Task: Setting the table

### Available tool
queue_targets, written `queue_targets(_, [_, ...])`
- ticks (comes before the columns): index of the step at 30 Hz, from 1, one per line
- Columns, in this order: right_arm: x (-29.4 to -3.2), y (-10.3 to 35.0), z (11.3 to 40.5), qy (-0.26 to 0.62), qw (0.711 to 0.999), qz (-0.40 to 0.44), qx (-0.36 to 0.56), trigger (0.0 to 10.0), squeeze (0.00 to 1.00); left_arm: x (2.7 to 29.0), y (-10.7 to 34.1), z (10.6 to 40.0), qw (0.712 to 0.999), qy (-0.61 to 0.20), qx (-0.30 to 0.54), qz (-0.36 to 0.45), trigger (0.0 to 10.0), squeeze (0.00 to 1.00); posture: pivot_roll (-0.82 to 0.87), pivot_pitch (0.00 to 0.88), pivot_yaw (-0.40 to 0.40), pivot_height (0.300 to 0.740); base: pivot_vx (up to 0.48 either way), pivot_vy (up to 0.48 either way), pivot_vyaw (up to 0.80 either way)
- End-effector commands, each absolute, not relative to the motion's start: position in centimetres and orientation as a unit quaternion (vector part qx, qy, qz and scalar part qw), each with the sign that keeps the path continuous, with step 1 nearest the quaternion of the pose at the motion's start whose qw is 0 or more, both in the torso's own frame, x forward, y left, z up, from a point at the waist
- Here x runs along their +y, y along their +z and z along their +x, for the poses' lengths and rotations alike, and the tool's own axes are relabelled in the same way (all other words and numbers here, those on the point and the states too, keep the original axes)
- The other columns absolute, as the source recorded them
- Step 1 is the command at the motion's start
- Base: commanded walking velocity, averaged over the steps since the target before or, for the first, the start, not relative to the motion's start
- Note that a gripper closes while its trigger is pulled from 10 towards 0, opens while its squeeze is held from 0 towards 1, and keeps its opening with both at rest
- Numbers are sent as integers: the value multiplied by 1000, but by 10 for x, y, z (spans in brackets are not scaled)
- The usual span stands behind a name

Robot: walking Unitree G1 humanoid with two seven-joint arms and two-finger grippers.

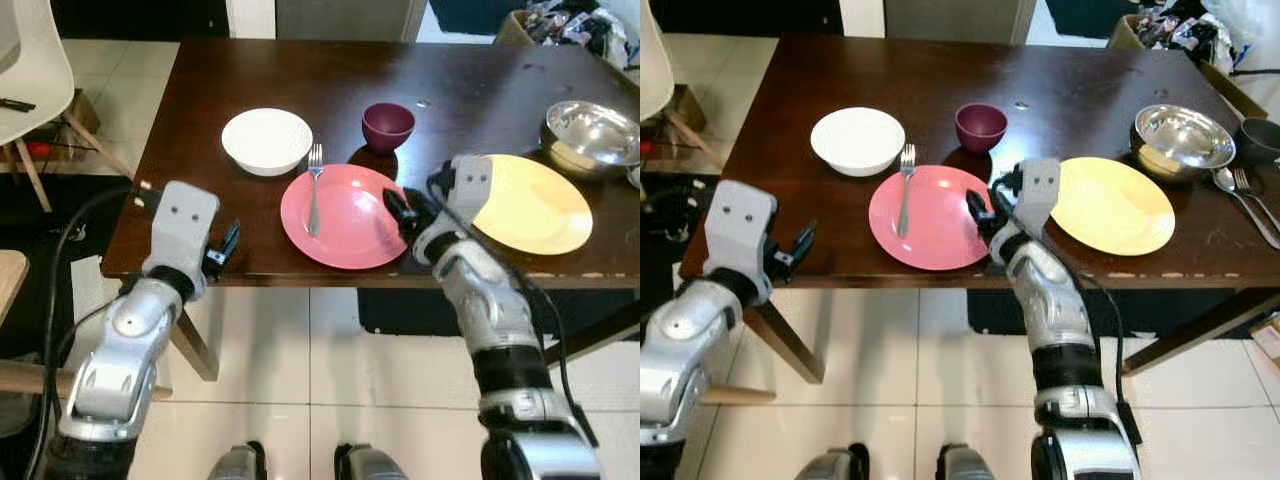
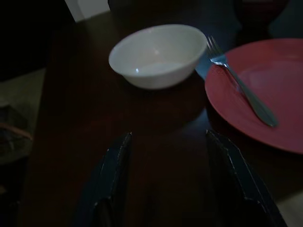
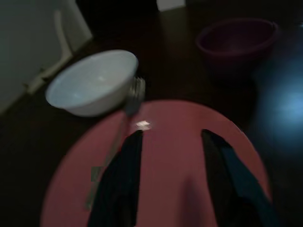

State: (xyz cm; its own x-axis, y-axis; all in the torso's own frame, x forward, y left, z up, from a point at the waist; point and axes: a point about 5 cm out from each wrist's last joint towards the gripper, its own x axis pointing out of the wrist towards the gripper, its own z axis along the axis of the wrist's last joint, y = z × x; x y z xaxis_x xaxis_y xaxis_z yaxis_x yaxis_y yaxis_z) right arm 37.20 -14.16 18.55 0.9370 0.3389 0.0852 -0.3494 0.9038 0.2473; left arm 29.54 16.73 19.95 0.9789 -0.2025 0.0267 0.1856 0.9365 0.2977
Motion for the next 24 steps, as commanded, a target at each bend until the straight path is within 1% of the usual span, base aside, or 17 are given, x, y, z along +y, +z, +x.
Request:
queue_targets(1, [-139,182,379,197,968,158,5,10000,1000,165,197,299,980,-127,-13,155,10000,0,25,136,51,740,0,0,0])
queue_targets(5, [-132,187,385,218,964,156,10,10000,1000,160,199,302,977,-143,-11,159,10000,0,29,136,46,740,0,0,0])
queue_targets(6, [-122,188,390,246,960,135,27,10000,75,153,198,306,975,-155,-9,161,10000,0,33,135,45,740,0,0,0])
queue_targets(7, [-122,188,390,246,960,135,27,10000,75,153,198,306,975,-155,-9,161,10000,0,33,135,45,740,0,0,0])
queue_targets(8, [-118,187,392,253,958,128,34,10000,0,151,198,307,974,-158,-9,163,10000,0,33,135,45,740,0,0,0])
queue_targets(9, [-118,187,392,253,958,128,34,10000,0,151,198,307,974,-158,-9,163,10000,0,33,135,45,740,0,0,0])
queue_targets(10, [-108,185,396,272,955,106,55,10000,0,149,201,306,973,-161,-12,163,10000,0,55,129,27,740,0,0,0])
queue_targets(12, [-105,184,397,278,954,95,62,10000,0,149,202,306,973,-161,-13,163,10000,0,55,129,27,740,0,0,0])
queue_targets(13, [-98,180,399,282,953,70,85,10000,0,152,203,304,974,-156,-15,163,10000,0,73,126,14,740,0,0,0])
queue_targets(15, [-96,179,399,281,953,64,91,10000,0,153,204,303,974,-154,-15,163,10000,0,73,126,14,740,0,0,0])
queue_targets(18, [-96,174,402,269,956,29,116,10000,0,158,208,295,976,-145,-18,158,10000,0,107,129,-6,740,0,0,0])
queue_targets(19, [-97,174,402,268,956,24,117,10000,1000,158,208,293,977,-145,-18,158,10000,0,123,131,-16,740,0,0,0])
queue_targets(24, [-97,176,403,270,956,16,115,10000,1000,158,209,285,975,-151,-18,163,10000,0,145,136,-22,740,0,0,0])
